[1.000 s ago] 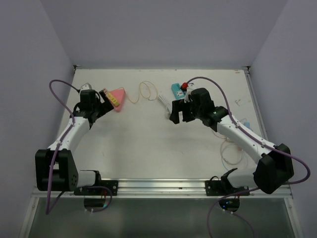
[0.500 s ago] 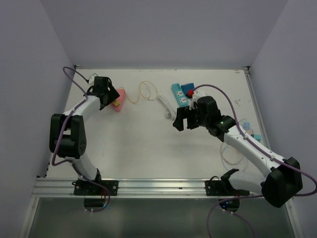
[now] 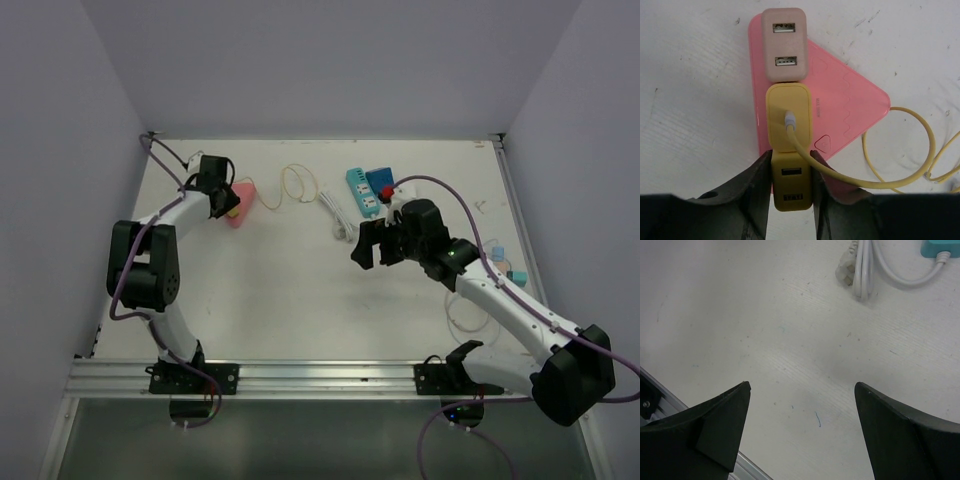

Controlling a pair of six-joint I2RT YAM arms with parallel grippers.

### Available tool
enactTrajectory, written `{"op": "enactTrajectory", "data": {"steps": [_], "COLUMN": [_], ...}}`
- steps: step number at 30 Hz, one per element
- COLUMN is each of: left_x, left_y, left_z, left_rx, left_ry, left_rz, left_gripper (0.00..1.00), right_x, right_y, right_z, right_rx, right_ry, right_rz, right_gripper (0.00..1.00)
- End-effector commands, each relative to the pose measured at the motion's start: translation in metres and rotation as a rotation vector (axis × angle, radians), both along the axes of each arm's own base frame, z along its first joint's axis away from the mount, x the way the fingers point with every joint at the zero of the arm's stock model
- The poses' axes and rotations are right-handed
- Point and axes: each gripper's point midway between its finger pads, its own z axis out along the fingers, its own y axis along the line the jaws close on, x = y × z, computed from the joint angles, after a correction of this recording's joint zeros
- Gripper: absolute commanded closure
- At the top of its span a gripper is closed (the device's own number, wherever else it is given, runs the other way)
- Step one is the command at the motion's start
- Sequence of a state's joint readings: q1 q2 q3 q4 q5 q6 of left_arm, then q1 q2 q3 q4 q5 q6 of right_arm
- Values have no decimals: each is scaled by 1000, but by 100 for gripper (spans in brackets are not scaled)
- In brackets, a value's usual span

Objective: Pull the plug off the socket

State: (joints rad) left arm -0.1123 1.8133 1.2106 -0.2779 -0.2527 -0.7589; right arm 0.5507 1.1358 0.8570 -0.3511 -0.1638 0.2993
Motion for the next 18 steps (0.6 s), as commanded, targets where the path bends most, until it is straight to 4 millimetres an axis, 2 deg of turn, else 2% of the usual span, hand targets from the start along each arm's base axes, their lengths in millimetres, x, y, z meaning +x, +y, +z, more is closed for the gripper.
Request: {"op": "enactTrajectory", "data": {"steps": [1, 2, 3, 5, 7, 8, 10, 11, 12, 14, 15, 17, 18], "left_x": [-15, -18, -28, -37, -54, -59, -78, -84, -97, -110, -124, -137, -149], "left_y": [3, 3, 2, -2, -8, -11, -22, -25, -29, -43, -48, -60, -64], "left_z": [5, 11, 3, 8, 1, 6, -3, 3, -4, 1, -6, -1, -7], "left_rx": [20, 16, 13, 3, -10, -16, -27, -29, -31, -43, -60, -84, -107], "left_ry": [4, -7, 16, 16, 49, 38, 76, 65, 92, 78, 105, 88, 106], "left_rz": [-4, -8, -22, -42, -78, -93, -145, -159, -178, -220, -234, -263, -263], "left_gripper": [64, 66, 68, 69, 70, 71, 71, 71, 71, 71, 71, 71, 71], "right_x": [-3, -3, -3, -5, -6, -6, -7, -7, -7, -8, -7, -9, -6], "right_y": [6, 7, 9, 10, 14, 15, 20, 22, 25, 33, 36, 43, 48], "right_z": [7, 7, 8, 6, 6, 4, 4, 2, 2, 0, 3, -1, -1], "right_rx": [46, 50, 59, 71, 92, 98, 123, 130, 140, 176, 196, 226, 248], "right_ry": [-19, -17, -17, -7, -1, 4, 16, 26, 32, 53, 45, 76, 71], "right_rz": [21, 23, 29, 31, 37, 41, 47, 51, 55, 61, 62, 49, 46], "right_gripper": [11, 11, 11, 11, 11, 11, 11, 11, 11, 11, 11, 11, 12]}}
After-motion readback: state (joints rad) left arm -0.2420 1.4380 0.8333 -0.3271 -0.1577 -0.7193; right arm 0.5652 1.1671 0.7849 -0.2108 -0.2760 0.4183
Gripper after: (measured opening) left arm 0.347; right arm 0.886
